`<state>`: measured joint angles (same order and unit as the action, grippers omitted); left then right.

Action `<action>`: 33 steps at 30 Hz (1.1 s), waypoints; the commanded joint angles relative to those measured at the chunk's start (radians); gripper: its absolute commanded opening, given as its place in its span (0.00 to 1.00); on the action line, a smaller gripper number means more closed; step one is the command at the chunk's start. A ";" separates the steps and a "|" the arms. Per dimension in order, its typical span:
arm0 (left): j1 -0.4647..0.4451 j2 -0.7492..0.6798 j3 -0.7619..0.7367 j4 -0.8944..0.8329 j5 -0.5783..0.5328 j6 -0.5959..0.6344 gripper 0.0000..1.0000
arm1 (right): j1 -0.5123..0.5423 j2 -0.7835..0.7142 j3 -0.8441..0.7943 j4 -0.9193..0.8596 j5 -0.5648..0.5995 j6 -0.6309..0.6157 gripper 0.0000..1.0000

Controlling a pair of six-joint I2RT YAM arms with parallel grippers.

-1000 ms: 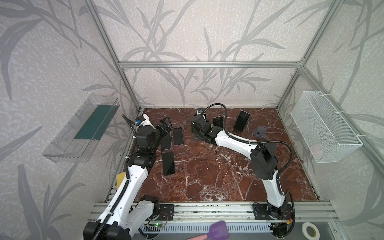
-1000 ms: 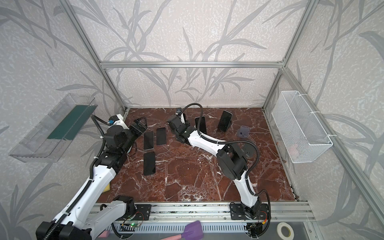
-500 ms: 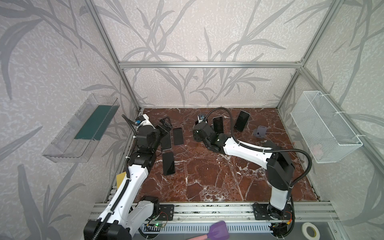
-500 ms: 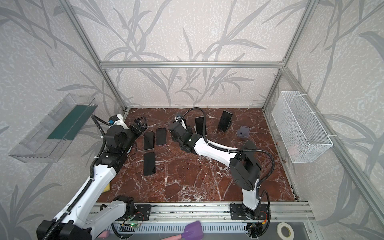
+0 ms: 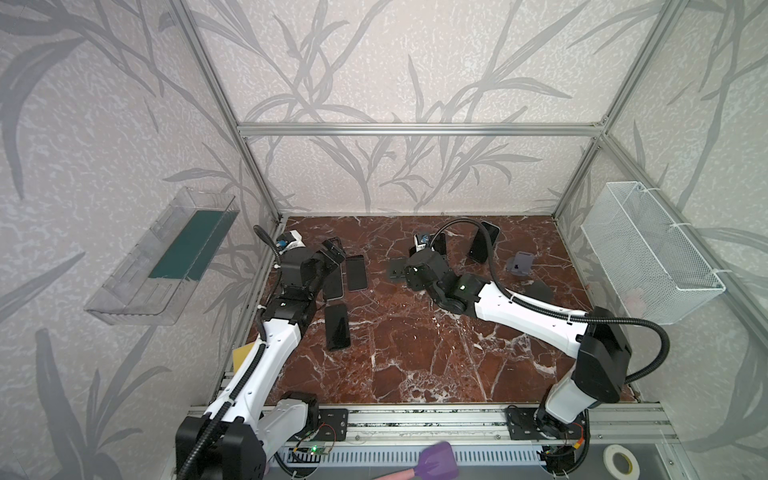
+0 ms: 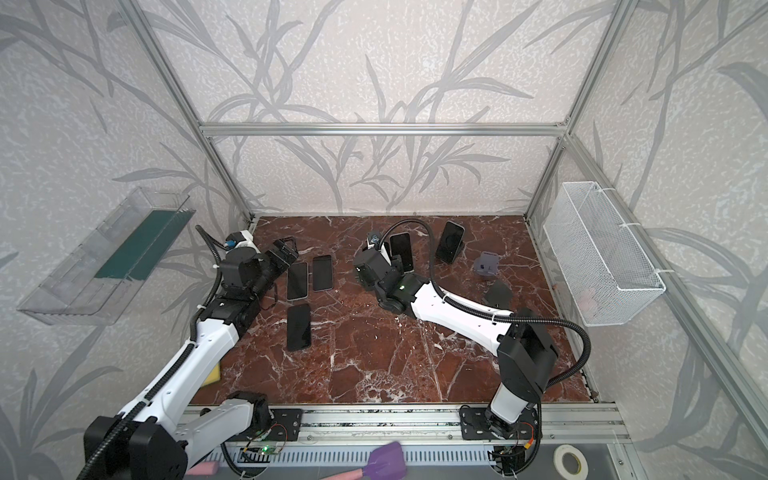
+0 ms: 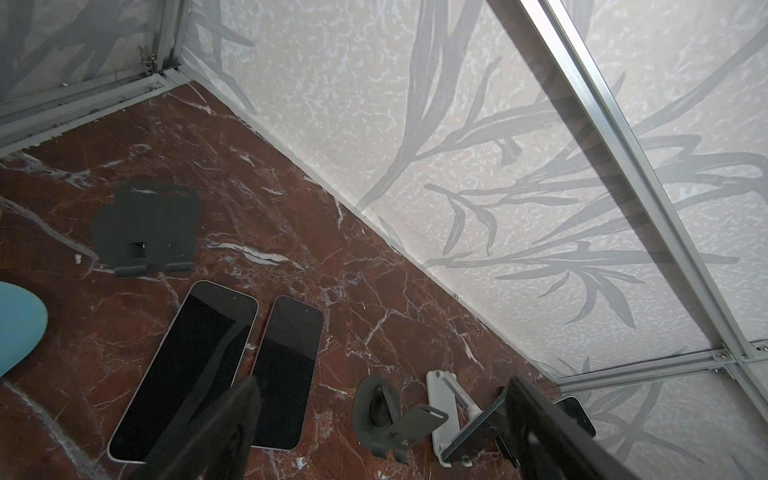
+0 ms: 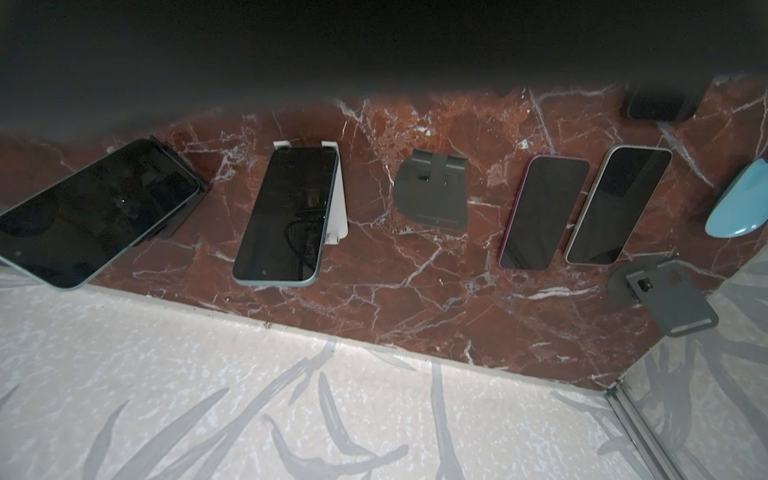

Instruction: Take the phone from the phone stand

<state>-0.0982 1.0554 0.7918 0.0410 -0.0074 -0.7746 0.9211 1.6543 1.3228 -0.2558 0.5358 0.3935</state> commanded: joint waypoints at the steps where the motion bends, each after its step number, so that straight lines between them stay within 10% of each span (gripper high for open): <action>1: 0.023 -0.016 0.019 0.002 -0.018 0.016 0.93 | 0.025 -0.018 0.007 -0.055 -0.036 0.055 0.71; 33: 0.085 0.036 0.015 0.020 0.025 -0.032 0.92 | 0.180 0.375 0.289 -0.207 -0.286 0.228 0.71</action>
<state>-0.0204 1.0889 0.7918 0.0387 0.0086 -0.7914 1.0966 2.0239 1.5745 -0.4477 0.2577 0.5926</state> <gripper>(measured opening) 0.925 0.736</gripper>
